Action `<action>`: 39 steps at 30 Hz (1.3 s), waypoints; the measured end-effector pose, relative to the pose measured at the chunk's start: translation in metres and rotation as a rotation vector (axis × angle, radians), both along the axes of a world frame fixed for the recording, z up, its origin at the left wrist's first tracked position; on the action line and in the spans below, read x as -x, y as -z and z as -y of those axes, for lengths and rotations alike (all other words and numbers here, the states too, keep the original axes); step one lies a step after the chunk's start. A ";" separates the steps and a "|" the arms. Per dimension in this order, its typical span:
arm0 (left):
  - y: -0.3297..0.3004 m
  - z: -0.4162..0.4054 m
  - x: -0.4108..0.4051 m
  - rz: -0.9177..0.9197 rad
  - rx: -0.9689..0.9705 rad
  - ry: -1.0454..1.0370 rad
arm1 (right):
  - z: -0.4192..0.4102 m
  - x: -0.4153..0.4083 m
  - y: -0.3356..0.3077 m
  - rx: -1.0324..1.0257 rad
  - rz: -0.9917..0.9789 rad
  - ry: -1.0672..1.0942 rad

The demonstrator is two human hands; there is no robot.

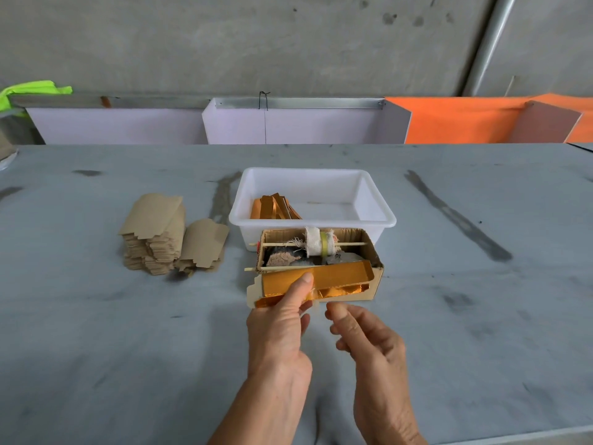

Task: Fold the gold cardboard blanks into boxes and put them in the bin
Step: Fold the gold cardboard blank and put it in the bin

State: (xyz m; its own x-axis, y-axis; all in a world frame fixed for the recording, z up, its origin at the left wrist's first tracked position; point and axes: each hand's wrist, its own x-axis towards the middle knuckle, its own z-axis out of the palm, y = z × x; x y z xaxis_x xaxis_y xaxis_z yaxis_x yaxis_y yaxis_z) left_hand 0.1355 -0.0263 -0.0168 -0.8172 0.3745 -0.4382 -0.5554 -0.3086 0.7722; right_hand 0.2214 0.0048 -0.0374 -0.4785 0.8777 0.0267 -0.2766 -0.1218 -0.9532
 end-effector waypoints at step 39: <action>0.003 0.009 -0.012 -0.024 -0.053 0.047 | 0.003 0.014 -0.017 0.390 -0.009 -0.075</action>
